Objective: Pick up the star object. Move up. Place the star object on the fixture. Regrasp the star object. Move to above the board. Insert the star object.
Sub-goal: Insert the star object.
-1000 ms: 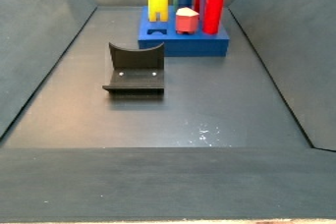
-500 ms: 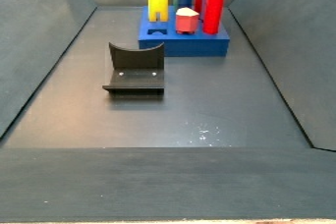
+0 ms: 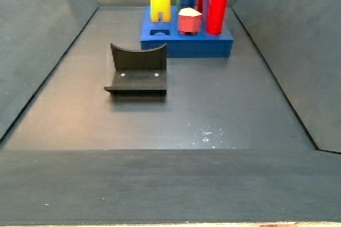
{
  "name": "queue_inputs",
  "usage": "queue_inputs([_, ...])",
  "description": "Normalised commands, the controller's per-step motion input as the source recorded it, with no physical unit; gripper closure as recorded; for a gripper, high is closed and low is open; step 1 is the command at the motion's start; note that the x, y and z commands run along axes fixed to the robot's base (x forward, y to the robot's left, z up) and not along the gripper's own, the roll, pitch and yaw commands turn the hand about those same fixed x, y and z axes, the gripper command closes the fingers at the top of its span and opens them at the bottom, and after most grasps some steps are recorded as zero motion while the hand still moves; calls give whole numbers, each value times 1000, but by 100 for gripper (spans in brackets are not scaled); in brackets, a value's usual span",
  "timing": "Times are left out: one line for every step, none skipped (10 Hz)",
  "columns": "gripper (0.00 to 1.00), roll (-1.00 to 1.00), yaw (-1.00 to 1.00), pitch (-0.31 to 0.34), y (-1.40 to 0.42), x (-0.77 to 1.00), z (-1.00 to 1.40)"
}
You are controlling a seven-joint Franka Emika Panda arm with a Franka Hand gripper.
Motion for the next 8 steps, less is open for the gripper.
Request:
queue_inputs([100, 0, 214, -69, 31, 151, -717])
queue_inputs([100, 3, 277, -107, 31, 0, -677])
queue_inputs([100, 30, 440, -137, 0, -43, -517])
queue_inputs([100, 54, 486, -143, 0, -103, -414])
queue_inputs([100, 47, 414, -130, 0, -129, -386])
queue_inputs([100, 56, 391, -120, 0, 0, -517])
queue_inputs([100, 40, 269, -116, 0, 160, -774])
queue_inputs([100, 21, 166, -106, 0, 217, -889])
